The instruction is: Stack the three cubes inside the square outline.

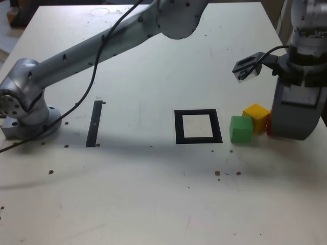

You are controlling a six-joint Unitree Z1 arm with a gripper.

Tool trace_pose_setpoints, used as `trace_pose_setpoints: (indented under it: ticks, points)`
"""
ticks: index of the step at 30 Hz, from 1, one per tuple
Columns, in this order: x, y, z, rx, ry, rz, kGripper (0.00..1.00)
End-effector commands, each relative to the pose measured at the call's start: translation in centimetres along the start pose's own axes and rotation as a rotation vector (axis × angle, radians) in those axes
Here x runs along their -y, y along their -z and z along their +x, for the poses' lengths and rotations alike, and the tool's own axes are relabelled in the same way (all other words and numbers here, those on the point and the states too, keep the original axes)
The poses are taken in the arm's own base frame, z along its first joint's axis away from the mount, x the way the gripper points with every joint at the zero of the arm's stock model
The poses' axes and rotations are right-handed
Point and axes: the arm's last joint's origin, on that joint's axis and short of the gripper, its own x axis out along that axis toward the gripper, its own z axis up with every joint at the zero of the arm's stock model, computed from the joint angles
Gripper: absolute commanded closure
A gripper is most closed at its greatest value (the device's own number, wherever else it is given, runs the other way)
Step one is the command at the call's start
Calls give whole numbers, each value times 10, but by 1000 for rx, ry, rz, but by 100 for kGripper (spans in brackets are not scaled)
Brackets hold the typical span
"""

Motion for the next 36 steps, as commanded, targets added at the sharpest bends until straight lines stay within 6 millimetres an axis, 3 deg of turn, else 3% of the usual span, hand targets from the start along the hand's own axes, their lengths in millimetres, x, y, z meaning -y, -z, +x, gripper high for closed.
trace_pose_setpoints:
  ticks: [1,19,36]
  points:
    - [0,-3,-1,12,1,-5,0]
    - [-3,-12,3,-5,-8,-25,1]
    - [-6,-20,7,-32,-20,-47,13]
